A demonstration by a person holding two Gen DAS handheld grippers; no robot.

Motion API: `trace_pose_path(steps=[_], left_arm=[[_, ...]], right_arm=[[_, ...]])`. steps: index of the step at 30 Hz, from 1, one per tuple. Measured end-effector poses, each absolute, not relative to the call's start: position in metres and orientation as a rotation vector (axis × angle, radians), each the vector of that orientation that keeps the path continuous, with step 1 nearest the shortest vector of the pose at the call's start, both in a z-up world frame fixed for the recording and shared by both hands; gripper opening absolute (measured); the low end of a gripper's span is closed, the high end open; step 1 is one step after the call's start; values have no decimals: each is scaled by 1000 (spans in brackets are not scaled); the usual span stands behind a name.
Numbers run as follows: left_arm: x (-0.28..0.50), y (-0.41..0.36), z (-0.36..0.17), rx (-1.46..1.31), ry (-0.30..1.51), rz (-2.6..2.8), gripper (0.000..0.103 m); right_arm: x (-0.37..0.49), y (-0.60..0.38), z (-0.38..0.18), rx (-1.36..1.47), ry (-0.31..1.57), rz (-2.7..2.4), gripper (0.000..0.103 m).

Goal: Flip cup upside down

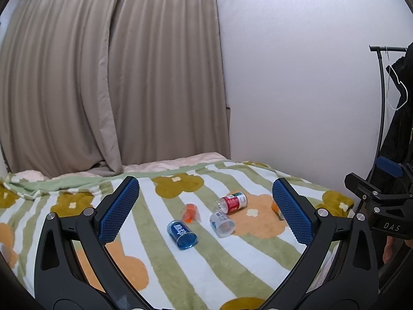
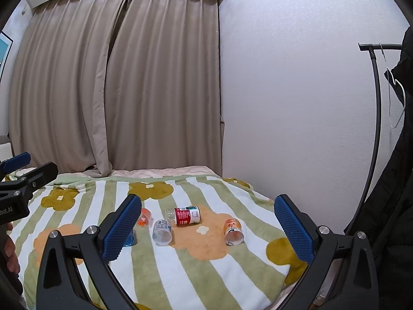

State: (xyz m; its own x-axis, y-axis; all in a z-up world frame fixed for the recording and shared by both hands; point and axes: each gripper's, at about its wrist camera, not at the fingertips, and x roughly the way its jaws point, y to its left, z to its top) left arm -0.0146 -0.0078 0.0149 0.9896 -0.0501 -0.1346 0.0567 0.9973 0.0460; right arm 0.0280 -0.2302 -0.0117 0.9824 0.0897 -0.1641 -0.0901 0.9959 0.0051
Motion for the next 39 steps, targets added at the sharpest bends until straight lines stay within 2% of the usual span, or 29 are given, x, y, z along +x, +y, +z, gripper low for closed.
trace_pose_path(steps=[29,34,39], left_arm=[[-8,3,16,24,166,-67,103],[5,9,17,38,185,-81,103],[50,24,22,70,275,-163,103]], right_arm=[[32,-225,-18,13,190,118,103],[40,-220,-21,12,204,158,103],[62,-213,-24,27,260,258,103]])
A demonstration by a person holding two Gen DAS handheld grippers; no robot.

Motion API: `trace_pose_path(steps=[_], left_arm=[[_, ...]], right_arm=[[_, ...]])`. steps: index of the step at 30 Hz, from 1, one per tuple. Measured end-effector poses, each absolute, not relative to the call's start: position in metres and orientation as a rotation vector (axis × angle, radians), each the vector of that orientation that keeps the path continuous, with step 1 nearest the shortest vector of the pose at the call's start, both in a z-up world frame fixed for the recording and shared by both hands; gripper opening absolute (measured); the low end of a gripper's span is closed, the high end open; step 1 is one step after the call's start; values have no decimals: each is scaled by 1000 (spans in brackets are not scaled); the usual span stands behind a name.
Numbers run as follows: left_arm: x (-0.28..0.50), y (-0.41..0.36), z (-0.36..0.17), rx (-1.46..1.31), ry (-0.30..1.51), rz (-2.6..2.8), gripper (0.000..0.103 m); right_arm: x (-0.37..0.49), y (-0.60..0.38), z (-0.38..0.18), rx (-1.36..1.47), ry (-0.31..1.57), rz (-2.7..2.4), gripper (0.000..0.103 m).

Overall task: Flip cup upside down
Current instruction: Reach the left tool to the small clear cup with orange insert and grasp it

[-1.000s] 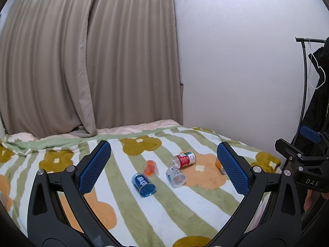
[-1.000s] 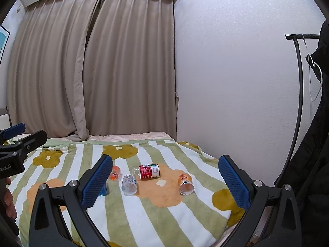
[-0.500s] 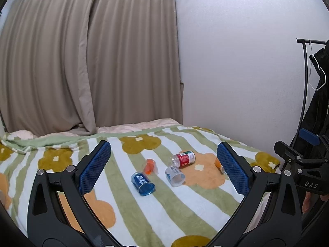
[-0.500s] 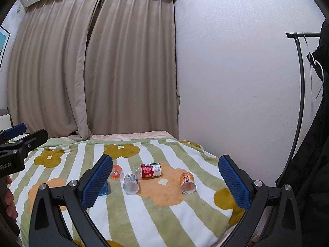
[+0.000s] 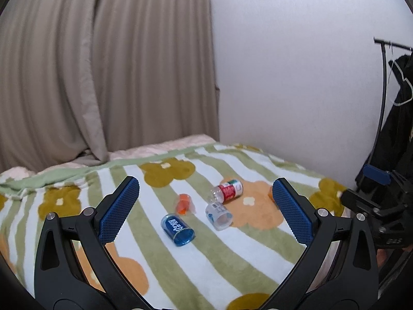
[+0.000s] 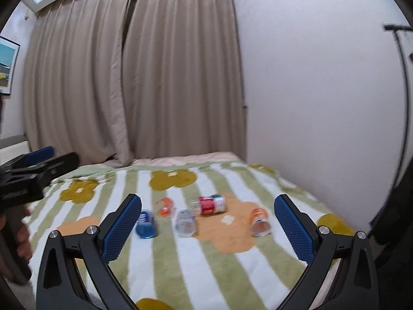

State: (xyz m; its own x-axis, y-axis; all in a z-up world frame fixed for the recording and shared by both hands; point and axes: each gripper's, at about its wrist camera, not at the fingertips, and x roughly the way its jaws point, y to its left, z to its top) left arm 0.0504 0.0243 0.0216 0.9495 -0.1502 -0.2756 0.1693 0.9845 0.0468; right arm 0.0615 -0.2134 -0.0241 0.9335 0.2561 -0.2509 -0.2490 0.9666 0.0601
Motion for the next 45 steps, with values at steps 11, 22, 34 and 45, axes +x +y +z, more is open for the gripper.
trace_pose_path(steps=[11,22,34,45], left_arm=[[257,44,-8,179,676,-275,103],[425,51,-133,207,1105,-253,103],[483,56,-219,161,1308,-226,86],[480,59,-218,80,1327,-263,66]], right_arm=[[133,-200,-61,71,403,356,103],[197,-167,-151,52,600,418,103],[214,-140,-207,30,656,471,103],[211,-147,-203,58,610,478,103]])
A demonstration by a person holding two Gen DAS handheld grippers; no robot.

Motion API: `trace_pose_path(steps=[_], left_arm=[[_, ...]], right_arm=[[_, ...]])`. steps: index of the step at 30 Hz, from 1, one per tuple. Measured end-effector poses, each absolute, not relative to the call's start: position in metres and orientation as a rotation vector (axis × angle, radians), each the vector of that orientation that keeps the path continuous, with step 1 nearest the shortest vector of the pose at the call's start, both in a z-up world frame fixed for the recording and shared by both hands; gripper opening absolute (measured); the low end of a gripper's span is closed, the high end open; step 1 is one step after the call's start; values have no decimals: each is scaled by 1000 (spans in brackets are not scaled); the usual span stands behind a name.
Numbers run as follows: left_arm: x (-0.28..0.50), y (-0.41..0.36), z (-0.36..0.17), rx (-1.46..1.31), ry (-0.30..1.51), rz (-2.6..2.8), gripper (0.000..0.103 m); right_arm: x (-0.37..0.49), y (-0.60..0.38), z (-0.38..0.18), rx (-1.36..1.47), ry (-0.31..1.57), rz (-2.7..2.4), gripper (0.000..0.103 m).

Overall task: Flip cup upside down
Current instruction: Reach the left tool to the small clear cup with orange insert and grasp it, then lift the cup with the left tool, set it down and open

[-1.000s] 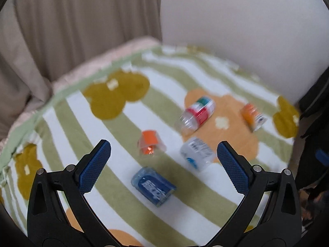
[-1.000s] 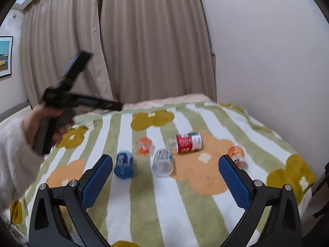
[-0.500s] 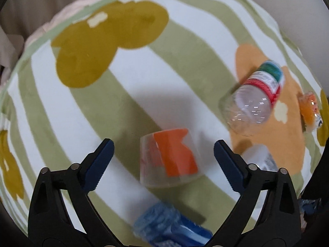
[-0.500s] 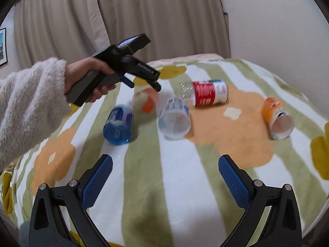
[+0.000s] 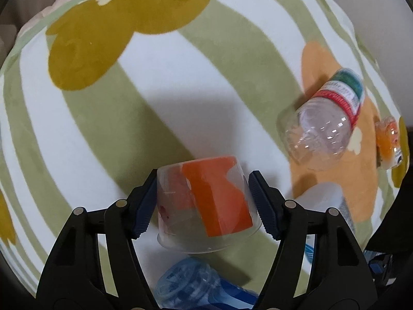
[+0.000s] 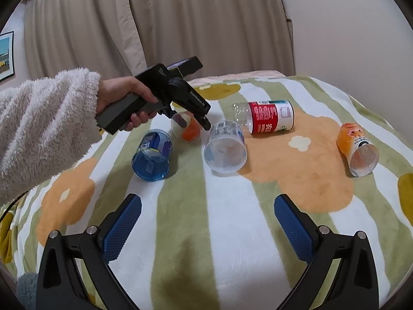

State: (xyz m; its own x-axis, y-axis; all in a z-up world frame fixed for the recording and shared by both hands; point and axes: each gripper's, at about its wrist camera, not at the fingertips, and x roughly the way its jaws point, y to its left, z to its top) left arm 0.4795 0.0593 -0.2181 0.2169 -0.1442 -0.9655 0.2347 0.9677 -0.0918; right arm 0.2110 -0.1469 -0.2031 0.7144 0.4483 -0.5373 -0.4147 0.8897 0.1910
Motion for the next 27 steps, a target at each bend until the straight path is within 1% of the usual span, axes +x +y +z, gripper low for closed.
trace_pose_path(steps=[4,8,12,15,17,20,24,27], left_arm=[[473,64,-190,70,1283,-274,66],[442,57,-150,67,1224,-319,66],[384,31,-110,73,1172,-391,66],[343,13,-99,69,1171,-439,66],[324,3,-102,53,1192,-464,66],[293,-15,-120,37,1230,-486,66],[268,-36,-159,-47,1299,-512,65],[260,-49,-185,-45,1325,-490,66]], right_arm=[[208,-151,-197,67,594,471,103],[199,-159,-183,87,574,463,103],[182,-174,-164,96,551,446,103],[167,-184,-155,97,548,428,103],[156,-194,-152,113,552,415,103],[141,-208,-151,139,556,395,103],[122,-222,-151,146,568,371,103],[110,-231,-150,145,569,352,103]])
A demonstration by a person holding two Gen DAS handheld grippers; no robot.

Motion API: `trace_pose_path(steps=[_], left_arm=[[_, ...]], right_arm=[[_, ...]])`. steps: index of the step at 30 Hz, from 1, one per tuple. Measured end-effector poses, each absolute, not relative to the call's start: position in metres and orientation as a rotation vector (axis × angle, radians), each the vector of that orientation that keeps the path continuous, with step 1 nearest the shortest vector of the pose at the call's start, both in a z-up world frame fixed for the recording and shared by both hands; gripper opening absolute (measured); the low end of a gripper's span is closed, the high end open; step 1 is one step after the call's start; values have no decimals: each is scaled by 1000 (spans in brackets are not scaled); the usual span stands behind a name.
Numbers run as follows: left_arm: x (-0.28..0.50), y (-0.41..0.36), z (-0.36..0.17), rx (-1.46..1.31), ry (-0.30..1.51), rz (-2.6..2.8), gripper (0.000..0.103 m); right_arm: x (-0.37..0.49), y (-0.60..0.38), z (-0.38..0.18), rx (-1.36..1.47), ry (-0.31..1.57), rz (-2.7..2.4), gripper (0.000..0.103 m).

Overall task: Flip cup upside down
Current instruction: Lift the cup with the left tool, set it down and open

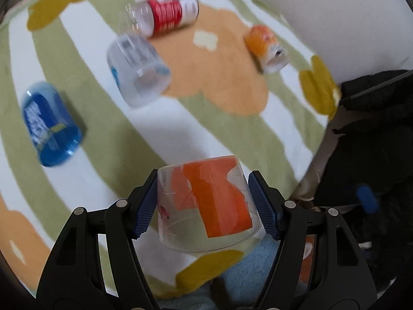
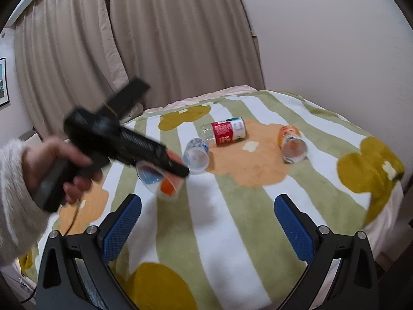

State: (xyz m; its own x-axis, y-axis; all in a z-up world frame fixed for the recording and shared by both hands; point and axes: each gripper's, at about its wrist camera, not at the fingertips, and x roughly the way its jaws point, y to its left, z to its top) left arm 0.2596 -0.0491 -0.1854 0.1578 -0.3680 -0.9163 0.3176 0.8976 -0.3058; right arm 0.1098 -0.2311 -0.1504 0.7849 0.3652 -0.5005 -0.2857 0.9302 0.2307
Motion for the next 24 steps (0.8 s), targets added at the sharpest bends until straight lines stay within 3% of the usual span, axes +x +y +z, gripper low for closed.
trace_pose_path(steps=[15,16,18,19,24], left_arm=[[261,-64,-226,-23,1371,-428,67],[261,-65,-227,-16,1374,-420,69],[262,-65,-227,11,1376,-394,98],[262,-65,-227,19,1375,-389,103],[261,-57,-222,4,1370,-384,103]], right_arm=[[91,-258,-147,162,555,322,103],[91,-258,-146,163,553,323,103],[90,-258,-146,163,551,323,103],[89,-258,-145,163,549,323,103],[88,-260,-143,170,543,324,103]])
